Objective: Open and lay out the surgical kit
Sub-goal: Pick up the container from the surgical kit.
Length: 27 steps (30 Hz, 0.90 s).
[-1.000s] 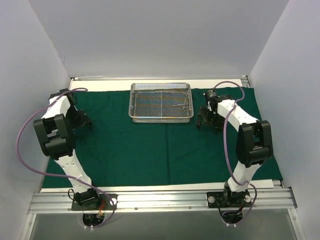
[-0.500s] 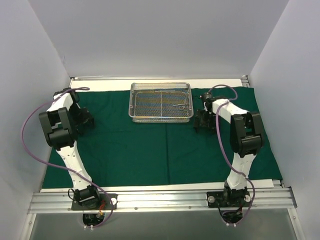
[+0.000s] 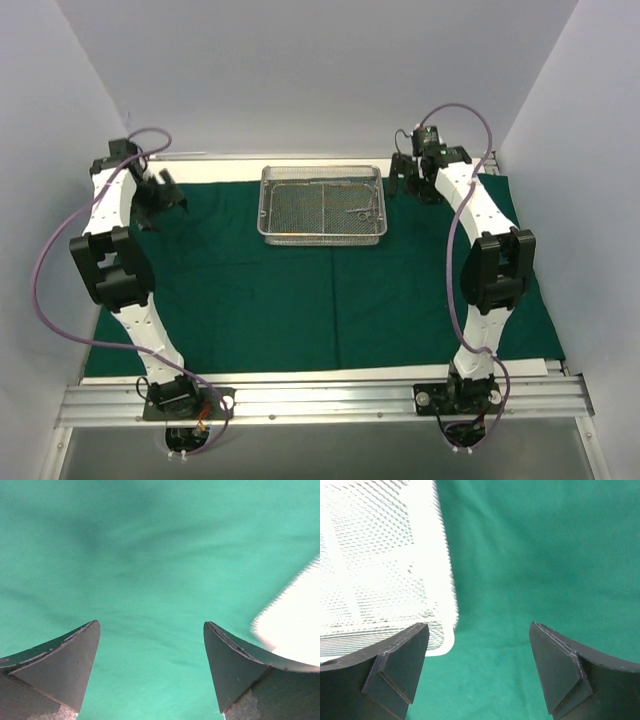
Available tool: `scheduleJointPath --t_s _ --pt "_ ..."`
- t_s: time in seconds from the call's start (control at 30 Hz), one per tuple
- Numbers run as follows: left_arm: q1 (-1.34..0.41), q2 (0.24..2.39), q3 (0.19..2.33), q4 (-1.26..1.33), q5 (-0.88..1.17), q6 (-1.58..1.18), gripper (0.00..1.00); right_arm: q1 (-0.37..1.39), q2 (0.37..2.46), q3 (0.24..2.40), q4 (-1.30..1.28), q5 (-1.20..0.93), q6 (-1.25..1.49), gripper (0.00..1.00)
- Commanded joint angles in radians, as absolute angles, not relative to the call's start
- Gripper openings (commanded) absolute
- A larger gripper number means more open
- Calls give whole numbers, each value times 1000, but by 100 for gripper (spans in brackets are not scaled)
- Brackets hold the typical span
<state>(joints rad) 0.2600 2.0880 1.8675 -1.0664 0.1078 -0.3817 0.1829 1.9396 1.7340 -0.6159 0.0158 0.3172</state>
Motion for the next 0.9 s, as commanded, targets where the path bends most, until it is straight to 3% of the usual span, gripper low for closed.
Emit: scheduleJointPath --t_s 0.0,0.13,0.33,0.6,0.77,0.87 --pt "167 2014 1940 -965 271 -347 94 186 1992 1831 -623 -81 265 85" --pt "63 2095 2005 -921 379 -334 94 190 2144 1976 -652 -101 264 85" --pt "-67 2233 2163 -936 350 -330 95 196 2220 1996 -624 -149 287 84" --pt "-135 2319 2180 -945 318 -354 100 202 2269 1999 -617 -144 299 80" --pt "-179 2361 2212 -959 298 -347 86 206 2299 2011 -615 -147 316 71" --pt "-187 2368 2218 -954 311 -341 70 207 2313 2016 -614 -150 322 66"
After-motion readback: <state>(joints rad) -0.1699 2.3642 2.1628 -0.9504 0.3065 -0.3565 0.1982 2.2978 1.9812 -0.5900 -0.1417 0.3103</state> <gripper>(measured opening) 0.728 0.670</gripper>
